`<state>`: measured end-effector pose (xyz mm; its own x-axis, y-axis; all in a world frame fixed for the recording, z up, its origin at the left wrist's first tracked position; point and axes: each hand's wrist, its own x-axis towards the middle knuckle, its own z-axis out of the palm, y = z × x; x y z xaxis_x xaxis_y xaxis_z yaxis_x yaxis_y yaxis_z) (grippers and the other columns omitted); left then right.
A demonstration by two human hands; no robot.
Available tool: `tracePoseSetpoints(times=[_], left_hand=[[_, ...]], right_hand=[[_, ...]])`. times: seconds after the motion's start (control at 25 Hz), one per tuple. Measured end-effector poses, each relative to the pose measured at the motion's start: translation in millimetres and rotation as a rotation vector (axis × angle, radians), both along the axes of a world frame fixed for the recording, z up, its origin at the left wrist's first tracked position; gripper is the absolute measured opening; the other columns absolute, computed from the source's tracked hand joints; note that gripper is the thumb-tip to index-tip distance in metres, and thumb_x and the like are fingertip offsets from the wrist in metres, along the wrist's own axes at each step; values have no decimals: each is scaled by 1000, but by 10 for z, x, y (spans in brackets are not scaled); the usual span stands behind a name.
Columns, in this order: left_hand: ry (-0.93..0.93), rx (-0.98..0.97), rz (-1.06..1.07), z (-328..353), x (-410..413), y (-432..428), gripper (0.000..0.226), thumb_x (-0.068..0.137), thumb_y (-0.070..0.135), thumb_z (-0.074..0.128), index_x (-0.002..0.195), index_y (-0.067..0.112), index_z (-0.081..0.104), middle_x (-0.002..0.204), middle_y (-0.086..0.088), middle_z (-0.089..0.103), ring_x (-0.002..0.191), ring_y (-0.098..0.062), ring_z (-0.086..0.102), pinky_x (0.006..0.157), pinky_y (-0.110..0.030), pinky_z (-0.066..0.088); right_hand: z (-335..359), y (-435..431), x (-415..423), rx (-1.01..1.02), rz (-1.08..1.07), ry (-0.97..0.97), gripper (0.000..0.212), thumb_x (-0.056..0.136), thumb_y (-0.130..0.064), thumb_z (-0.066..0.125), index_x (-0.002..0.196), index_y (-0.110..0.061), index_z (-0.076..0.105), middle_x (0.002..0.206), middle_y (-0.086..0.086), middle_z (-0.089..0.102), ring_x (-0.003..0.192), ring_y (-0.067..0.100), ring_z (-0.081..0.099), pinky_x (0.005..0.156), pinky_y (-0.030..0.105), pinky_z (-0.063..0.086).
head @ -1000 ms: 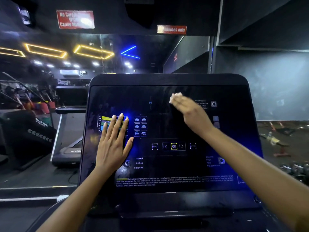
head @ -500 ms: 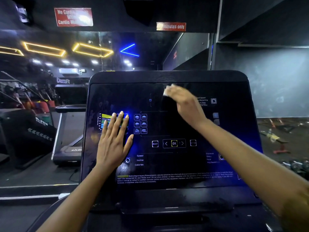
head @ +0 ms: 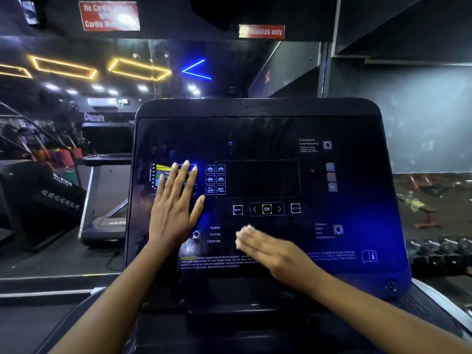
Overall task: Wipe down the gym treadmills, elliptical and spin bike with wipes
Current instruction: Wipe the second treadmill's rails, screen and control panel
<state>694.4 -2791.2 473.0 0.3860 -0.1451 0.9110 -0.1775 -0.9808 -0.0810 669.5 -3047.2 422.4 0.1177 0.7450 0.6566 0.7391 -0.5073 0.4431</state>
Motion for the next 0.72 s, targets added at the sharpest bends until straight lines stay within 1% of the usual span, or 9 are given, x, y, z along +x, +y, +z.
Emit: tracePoseSetpoints(times=[0.08, 0.12, 0.2, 0.28, 0.36, 0.4, 0.52, 0.64, 0.72], left_hand=[[-6, -7, -11, -6, -7, -4, 61, 96, 40, 33, 148, 9, 31, 156, -9, 26, 145, -25, 20, 118, -42, 13], [-8, -15, -24, -7, -15, -3, 61, 96, 40, 34, 148, 9, 31, 155, -9, 27, 145, -25, 20, 118, -42, 14], [-13, -37, -59, 2, -36, -11, 59, 96, 37, 35, 147, 8, 32, 155, -9, 28, 145, -24, 20, 118, -43, 14], [-15, -48, -80, -10, -61, -17, 58, 96, 35, 36, 147, 8, 32, 154, -9, 29, 145, -24, 20, 118, -43, 14], [-12, -44, -64, -89, -100, -19, 58, 96, 35, 36, 147, 8, 32, 154, -9, 30, 144, -24, 20, 118, -43, 13], [-11, -37, -52, -153, -122, -18, 58, 96, 36, 36, 147, 9, 32, 154, -9, 30, 144, -24, 20, 117, -43, 13], [-20, -2, -25, -371, -202, 0, 58, 95, 36, 36, 146, 9, 33, 153, -9, 31, 144, -25, 21, 117, -42, 12], [-17, 13, -9, -524, -267, -4, 58, 95, 36, 35, 146, 9, 32, 154, -8, 29, 144, -24, 20, 118, -42, 10], [-7, 10, -11, -579, -315, -19, 58, 96, 36, 35, 147, 9, 32, 154, -8, 28, 145, -25, 19, 118, -43, 10]], right_hand=[[-28, -34, -59, -58, 47, 3, 41, 102, -5, 23, 123, -1, 59, 131, 11, 55, 128, 22, 46, 103, 34, 42], [89, -21, -22, -27, 56, 7, 45, 102, -4, 19, 121, -1, 60, 129, 11, 57, 125, 23, 49, 102, 34, 43], [463, 50, 159, 147, -10, 35, 50, 97, 3, 17, 119, 0, 62, 125, 14, 60, 119, 26, 54, 100, 35, 44], [819, 168, 309, 337, -134, 90, 47, 87, 5, 27, 117, 0, 63, 122, 15, 62, 116, 30, 57, 96, 39, 48], [835, 307, 336, 373, -174, 110, 46, 85, 0, 29, 117, 2, 62, 122, 16, 61, 116, 31, 57, 95, 41, 48], [704, 363, 307, 332, -163, 95, 45, 86, -1, 30, 119, 2, 61, 124, 16, 60, 118, 31, 55, 99, 39, 45], [91, 402, 66, 112, -57, 60, 44, 90, 2, 31, 126, 0, 56, 133, 14, 53, 126, 26, 48, 106, 35, 37], [-408, 283, -165, -86, 31, 72, 40, 99, -4, 26, 126, -2, 56, 135, 11, 52, 129, 24, 45, 108, 34, 36], [-428, 139, -237, -167, 102, 43, 35, 99, -6, 34, 122, -3, 60, 131, 9, 56, 126, 23, 49, 105, 34, 39]])
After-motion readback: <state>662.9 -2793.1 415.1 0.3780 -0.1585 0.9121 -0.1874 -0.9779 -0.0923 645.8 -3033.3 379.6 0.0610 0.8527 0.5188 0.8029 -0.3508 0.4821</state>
